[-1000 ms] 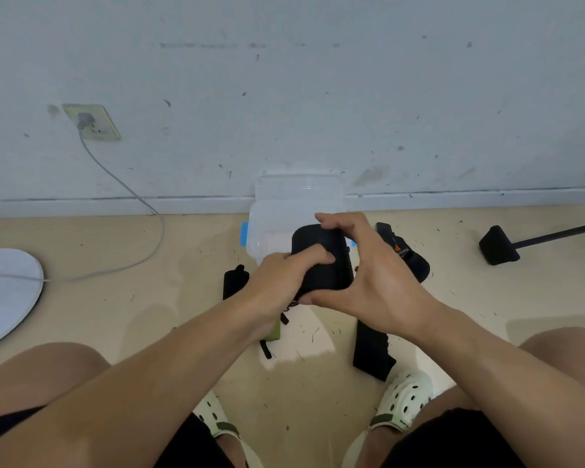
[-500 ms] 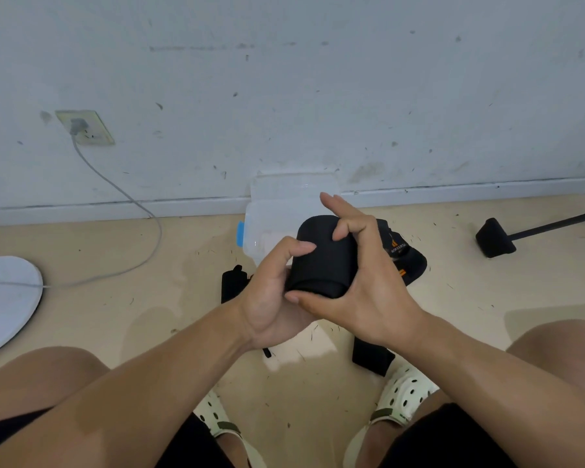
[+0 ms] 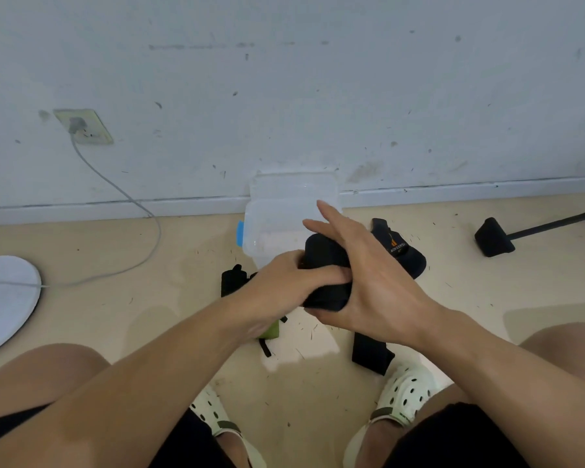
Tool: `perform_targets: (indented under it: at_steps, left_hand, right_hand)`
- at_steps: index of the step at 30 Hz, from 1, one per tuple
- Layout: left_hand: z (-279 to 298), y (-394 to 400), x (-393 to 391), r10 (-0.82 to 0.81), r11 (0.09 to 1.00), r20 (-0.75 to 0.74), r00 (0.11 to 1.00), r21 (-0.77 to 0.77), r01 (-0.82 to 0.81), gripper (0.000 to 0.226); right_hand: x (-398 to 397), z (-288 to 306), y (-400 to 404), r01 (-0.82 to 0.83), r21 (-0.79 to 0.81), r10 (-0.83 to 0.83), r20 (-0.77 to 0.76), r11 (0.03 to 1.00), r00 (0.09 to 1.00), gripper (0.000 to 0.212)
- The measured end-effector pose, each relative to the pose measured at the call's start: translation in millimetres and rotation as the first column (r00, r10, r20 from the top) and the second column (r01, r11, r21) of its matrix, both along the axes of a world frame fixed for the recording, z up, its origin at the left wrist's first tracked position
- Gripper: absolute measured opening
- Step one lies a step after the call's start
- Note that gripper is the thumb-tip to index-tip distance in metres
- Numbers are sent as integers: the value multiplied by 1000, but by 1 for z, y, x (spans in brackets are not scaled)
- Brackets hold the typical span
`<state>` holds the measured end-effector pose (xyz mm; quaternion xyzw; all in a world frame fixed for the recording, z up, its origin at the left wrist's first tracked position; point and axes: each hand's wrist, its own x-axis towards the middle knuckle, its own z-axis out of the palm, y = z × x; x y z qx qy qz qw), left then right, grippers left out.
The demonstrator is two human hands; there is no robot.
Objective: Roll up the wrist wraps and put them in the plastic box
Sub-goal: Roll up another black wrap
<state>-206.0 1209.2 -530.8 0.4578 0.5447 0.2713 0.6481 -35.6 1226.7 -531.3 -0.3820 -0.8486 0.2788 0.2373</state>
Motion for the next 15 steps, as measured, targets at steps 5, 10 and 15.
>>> perform_targets:
  at_steps: [5, 10, 15]
  left_hand:
    - [-9, 2, -3, 202, 979, 168, 965, -72, -192, 19]
    - [-8, 7, -10, 286, 958, 230, 930, -79, -275, 62]
    - [-9, 5, -7, 359, 932, 257, 897, -47, -359, 71]
  right_hand:
    - [0, 14, 0, 112, -242, -166, -216, 964, 962, 127]
    - [4, 6, 17, 312, -605, -546, -250, 733, 799, 67]
    - [2, 13, 17, 224, -675, -553, -322, 703, 768, 34]
